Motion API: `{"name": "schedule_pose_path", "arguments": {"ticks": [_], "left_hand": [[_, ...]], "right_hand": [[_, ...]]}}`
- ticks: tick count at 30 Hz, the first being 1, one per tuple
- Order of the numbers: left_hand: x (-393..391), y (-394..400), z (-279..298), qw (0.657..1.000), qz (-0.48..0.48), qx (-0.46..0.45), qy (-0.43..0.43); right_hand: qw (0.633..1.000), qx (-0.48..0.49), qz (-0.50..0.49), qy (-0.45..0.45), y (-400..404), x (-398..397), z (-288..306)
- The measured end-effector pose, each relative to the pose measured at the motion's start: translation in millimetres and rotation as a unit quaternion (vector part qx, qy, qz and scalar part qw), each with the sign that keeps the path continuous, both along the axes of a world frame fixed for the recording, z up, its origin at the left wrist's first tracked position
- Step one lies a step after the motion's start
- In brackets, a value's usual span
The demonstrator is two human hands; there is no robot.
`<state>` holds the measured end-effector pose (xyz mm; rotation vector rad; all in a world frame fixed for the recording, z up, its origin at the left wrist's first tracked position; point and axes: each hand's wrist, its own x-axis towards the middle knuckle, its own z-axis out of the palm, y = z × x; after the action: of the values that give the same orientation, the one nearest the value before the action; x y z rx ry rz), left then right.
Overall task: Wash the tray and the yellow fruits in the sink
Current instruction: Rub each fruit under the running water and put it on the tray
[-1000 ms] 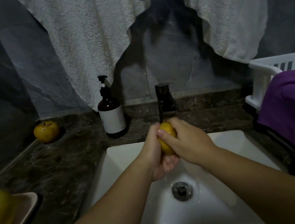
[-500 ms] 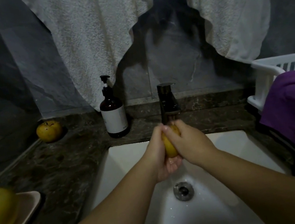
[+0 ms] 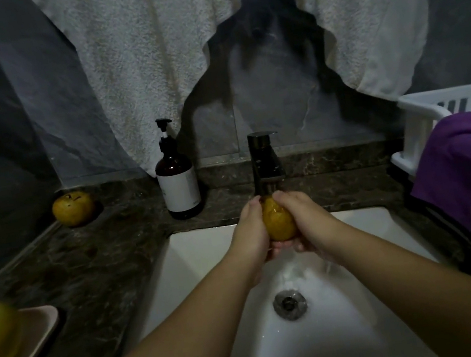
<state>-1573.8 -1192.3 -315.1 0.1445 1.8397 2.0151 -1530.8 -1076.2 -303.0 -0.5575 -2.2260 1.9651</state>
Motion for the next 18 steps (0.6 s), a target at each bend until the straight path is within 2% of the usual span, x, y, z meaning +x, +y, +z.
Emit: {"name": "schedule_pose_path", "arguments": {"ticks": [3, 7, 11, 15, 18], "left_hand": [[1, -7, 3, 0.997, -0.050, -0.013, -0.049], [4, -9, 2, 0.994, -0.090, -0.067, -0.008], [5, -5, 5, 0.996, -0.069, -0.057, 0.020], [3, -5, 6, 0.998, -0.044, -0.043, -0.009], [3, -7, 4, 0.994, -0.069, -0.079, 0.026]], "right_hand": [[0.991, -0.134, 0.008, -0.028, 4, 6, 0], [0.990, -0.124, 0.049, -0.050, 3, 9, -4], [0.997, -0.079, 0.016, -0.016, 2, 4, -2], [0.986, -0.163, 0.006, -0.018, 5, 1, -5], [0.986, -0.164, 0.041, -0.012, 5, 1, -11]]}}
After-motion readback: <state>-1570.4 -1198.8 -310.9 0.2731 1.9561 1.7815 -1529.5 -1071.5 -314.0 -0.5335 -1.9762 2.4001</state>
